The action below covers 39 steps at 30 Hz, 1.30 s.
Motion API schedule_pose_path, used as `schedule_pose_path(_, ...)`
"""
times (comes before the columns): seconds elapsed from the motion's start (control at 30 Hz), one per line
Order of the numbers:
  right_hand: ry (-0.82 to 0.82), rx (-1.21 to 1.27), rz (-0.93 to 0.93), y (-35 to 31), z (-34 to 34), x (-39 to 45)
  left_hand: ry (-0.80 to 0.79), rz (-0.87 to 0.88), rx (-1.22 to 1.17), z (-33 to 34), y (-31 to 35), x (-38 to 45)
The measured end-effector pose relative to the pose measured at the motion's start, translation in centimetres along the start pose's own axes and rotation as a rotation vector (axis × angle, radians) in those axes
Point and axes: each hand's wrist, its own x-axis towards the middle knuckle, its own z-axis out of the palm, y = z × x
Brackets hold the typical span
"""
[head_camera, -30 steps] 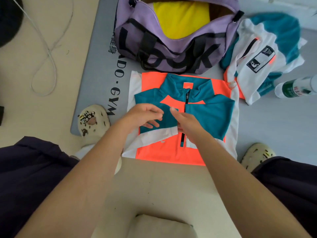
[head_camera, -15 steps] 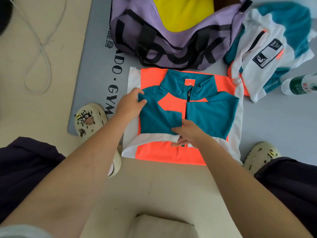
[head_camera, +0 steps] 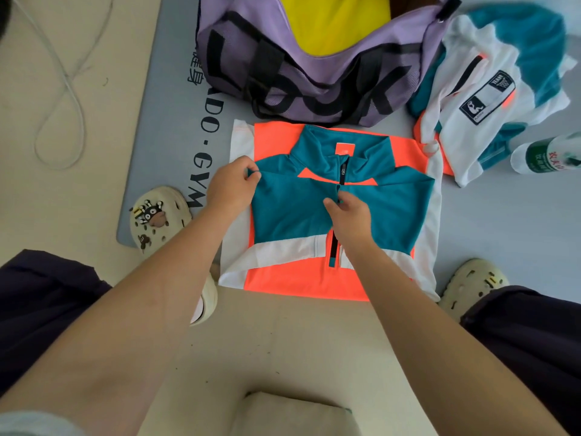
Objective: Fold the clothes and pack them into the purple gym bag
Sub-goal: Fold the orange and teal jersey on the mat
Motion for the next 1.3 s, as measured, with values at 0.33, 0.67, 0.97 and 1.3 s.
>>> schedule_pose_path(0.33,-0.149,-0.250,0.066,1.0,0.0,-0.6,-0.154,0.287,0.252,2.3,1.2,-4.2)
schedule_pose_path(0.67,0.088,-0.391,0.087,2.8,-7.4,-1.1,-0.181,0.401,0.534,5.0,4.0,-7.7)
schedule_pose_path(0.97,0.142,-0.430,0.457,9.3,-15.5,-3.6,-0.438,0.473,0.379,10.3,8.7,-12.2)
schedule_pose_path(1.3,-0.174,-0.096,0.299,9.4,-16.6,-4.7,-0.442,0.068,-0.085,10.5,13.2,-12.3)
